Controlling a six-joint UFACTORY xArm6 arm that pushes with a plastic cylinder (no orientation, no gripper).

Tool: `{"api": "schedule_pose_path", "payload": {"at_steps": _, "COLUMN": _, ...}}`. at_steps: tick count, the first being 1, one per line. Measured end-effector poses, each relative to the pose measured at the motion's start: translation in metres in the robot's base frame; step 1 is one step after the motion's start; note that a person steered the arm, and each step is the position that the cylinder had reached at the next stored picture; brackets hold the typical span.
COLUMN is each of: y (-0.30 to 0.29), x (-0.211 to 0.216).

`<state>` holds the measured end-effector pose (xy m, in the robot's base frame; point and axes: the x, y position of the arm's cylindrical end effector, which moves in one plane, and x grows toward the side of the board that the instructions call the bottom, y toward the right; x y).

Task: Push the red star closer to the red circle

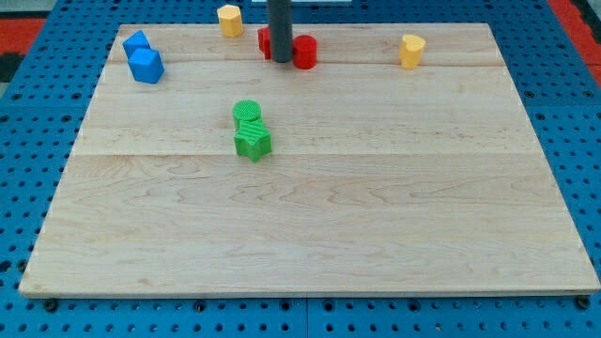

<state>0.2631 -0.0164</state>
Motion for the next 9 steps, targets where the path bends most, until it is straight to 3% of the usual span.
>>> {"api": "schedule_pose_path", "payload": {"at_steps": 3, "y": 0.014, "x": -0.001}}
{"api": "schedule_pose_path", "payload": {"at_steps": 6, "y": 0.012, "x": -0.048}}
{"api": "schedule_pose_path", "payload": {"at_steps": 8, "y": -0.046, "x": -0.070}}
{"api": "schedule_pose_path", "payload": {"at_steps": 9, "y": -0.109, "x": -0.071}}
